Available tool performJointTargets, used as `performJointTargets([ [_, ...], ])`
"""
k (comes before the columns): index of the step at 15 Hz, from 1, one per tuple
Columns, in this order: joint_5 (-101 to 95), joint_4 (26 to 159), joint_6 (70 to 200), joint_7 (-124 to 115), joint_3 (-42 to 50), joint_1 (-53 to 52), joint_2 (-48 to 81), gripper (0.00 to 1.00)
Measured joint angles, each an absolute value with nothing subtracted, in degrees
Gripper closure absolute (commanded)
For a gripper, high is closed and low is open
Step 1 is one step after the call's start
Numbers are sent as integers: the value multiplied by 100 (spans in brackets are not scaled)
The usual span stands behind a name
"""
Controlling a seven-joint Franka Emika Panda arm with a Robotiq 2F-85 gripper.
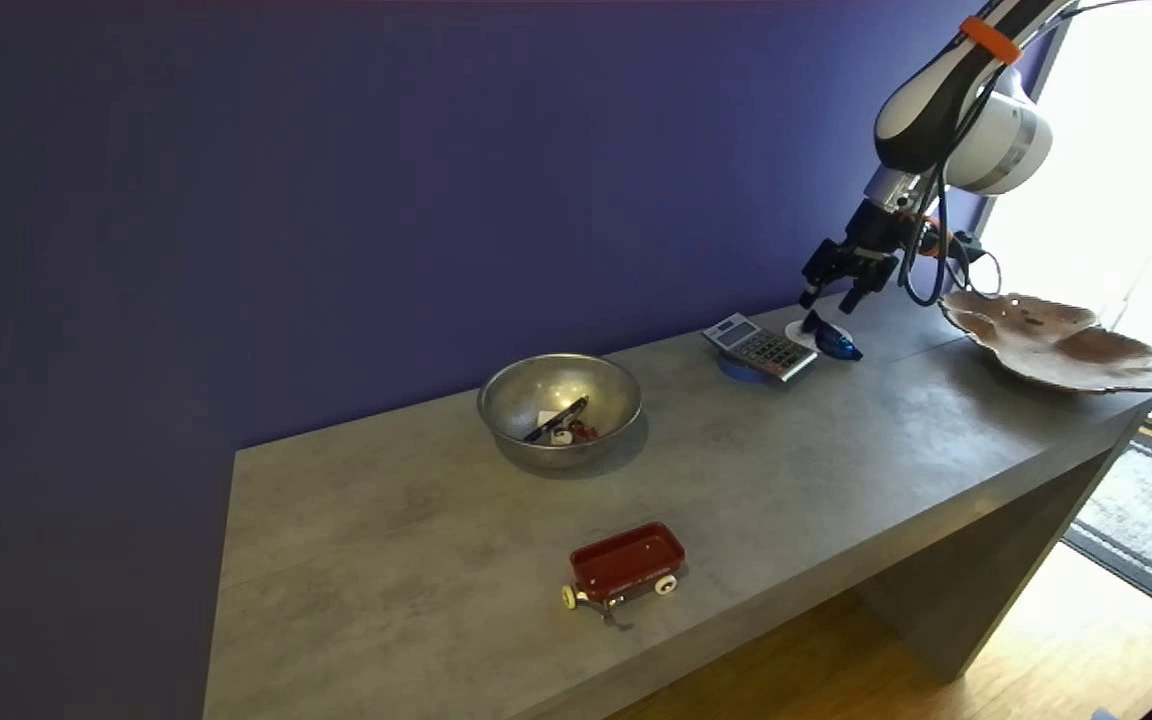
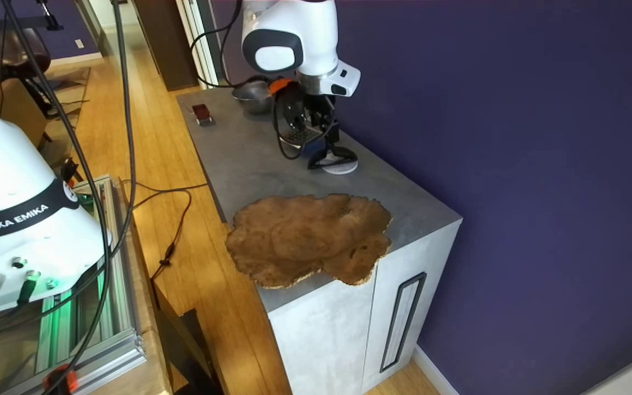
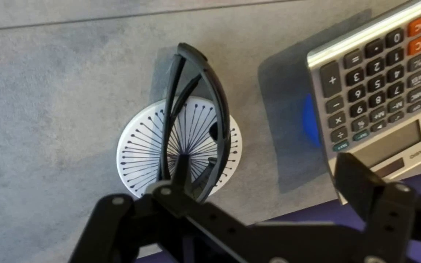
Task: Put the glasses in the key bowl
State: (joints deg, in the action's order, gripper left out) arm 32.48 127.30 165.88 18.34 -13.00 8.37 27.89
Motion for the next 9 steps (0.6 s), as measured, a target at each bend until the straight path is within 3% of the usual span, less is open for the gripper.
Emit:
performJointTargets([
  [4, 3235, 12726, 16601, 1808, -1366, 844, 2802, 0],
  [9, 3214, 12719, 16806, 1723, -1380, 886, 2958, 35],
])
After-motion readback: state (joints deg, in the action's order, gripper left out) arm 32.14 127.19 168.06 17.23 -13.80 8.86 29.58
